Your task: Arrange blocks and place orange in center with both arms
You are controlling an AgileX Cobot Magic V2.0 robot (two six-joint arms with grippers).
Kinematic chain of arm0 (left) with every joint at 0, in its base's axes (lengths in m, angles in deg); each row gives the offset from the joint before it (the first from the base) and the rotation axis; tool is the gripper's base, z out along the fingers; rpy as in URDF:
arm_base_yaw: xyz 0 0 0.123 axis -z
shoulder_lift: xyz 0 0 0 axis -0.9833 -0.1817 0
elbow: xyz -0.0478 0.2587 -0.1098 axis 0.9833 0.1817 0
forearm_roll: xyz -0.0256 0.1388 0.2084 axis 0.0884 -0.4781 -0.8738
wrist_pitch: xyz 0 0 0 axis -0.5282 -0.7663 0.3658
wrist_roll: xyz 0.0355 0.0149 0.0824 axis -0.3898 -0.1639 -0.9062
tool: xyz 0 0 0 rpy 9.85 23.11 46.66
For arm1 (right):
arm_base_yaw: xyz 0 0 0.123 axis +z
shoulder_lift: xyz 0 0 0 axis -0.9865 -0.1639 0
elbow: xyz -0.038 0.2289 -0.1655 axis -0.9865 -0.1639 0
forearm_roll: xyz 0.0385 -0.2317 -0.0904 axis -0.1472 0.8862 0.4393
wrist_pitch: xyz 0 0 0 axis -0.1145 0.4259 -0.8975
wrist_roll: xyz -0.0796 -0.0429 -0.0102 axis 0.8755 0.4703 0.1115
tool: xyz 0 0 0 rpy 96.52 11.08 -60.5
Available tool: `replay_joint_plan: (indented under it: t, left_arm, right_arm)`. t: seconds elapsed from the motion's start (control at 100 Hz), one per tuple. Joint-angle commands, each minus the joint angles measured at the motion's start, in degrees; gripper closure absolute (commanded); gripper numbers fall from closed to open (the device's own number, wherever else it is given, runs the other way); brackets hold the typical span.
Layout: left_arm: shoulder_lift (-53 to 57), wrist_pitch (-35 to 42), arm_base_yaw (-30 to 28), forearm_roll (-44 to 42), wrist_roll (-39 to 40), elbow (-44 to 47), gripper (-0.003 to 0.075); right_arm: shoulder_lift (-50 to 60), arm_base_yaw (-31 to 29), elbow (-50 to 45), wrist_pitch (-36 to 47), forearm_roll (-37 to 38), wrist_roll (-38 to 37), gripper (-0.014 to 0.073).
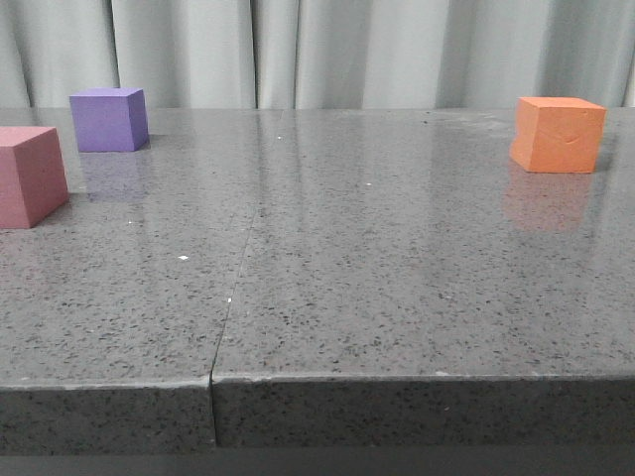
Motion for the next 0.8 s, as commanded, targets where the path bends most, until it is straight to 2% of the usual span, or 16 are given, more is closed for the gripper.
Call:
replay_joint_plan:
  t: [0.0, 0.19, 0.4, 0.53, 0.68, 0.79]
  left_arm:
    - [1.6, 4.7, -0.1, 0.3, 0.1, 2.3, 0.0741]
    - [1.6, 4.7, -0.1, 0.3, 0.1, 2.3, 0.0741]
    - [1.6, 4.7, -0.1, 0.3, 0.1, 2.3, 0.0741]
    - [1.6, 4.7, -0.1, 0.3, 0.1, 2.3, 0.0741]
    - [1.6, 4.7, -0.1, 0.3, 0.1, 2.3, 0.0741]
    - [1.6, 4.7, -0.1, 0.3, 0.1, 2.3, 0.0741]
  right_arm:
    - [-2.1, 1.1, 5.9, -0.8, -0.8, 0.3, -0.004]
    - [-11.0, 4.0, 17.0, -9.2, -1.6, 0.3, -0.004]
    - [-20.7, 4.1, 28.5, -17.6, -1.6, 0.3, -0.004]
    - [-25.7, 4.1, 33.9, -20.2, -1.1, -0.7, -0.004]
    - [-29.7, 4.1, 38.3, -22.0, 4.3, -4.1, -0.004]
    - [-31.9, 4.1, 39.8, -21.8, 3.7, -4.1, -0.004]
